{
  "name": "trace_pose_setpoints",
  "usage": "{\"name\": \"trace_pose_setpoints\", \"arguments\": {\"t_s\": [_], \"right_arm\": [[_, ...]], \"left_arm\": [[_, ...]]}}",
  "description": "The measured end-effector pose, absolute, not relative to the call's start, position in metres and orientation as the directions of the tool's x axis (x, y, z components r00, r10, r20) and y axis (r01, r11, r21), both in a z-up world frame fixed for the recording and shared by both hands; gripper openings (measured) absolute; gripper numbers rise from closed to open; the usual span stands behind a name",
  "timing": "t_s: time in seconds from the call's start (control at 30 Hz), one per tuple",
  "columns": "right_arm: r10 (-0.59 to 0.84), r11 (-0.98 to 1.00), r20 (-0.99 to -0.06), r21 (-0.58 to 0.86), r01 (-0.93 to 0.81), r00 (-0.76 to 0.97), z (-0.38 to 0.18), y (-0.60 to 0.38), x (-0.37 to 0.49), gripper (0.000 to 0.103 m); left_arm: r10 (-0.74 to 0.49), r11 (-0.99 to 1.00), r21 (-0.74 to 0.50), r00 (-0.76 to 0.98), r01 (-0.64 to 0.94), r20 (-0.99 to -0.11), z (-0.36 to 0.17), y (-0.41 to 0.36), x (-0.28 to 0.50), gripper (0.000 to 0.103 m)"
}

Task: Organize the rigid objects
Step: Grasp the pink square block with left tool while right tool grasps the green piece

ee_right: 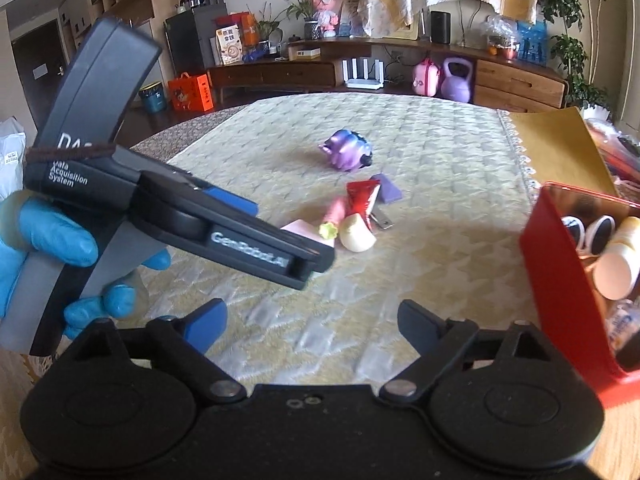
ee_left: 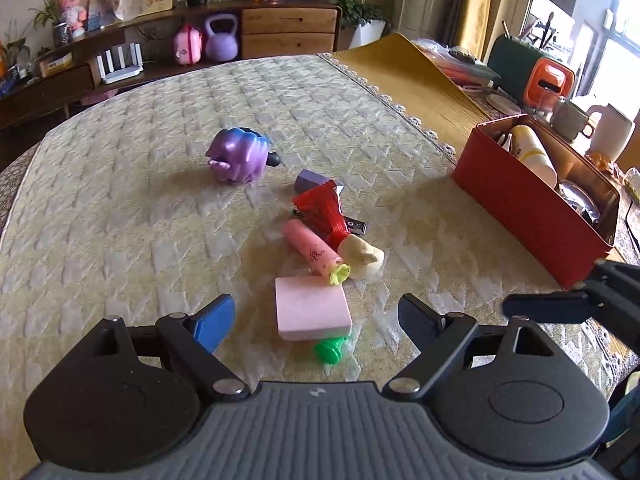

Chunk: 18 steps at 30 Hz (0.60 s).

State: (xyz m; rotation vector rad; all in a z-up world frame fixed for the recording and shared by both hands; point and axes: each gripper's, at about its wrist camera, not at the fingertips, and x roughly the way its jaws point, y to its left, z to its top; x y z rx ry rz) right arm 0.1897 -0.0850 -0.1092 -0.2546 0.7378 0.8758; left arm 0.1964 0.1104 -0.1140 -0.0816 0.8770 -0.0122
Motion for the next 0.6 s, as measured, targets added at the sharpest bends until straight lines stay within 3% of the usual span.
{"name": "trace_pose_setpoints", "arguments": {"t_s": [0.27, 0.6], "right_arm": [[0.59, 0.636, -0.703, 0.1, -0.765, 0.398, -0.122, -0.069, 0.2, 0.077], [0.589, 0.622, -0.712, 0.096, -0.777, 0.384, -0.127, -0.052, 0.204, 0.066]], "left_arm": [[-0.05, 0.997, -0.075, 0.626, -0.014, -0.778, -0.12, 0.117, 0.208, 0.088], [-0.059, 0.998, -0.067, 0.618, 0.011, -0.784, -0.122, 0.118, 0.212, 0.053]]}}
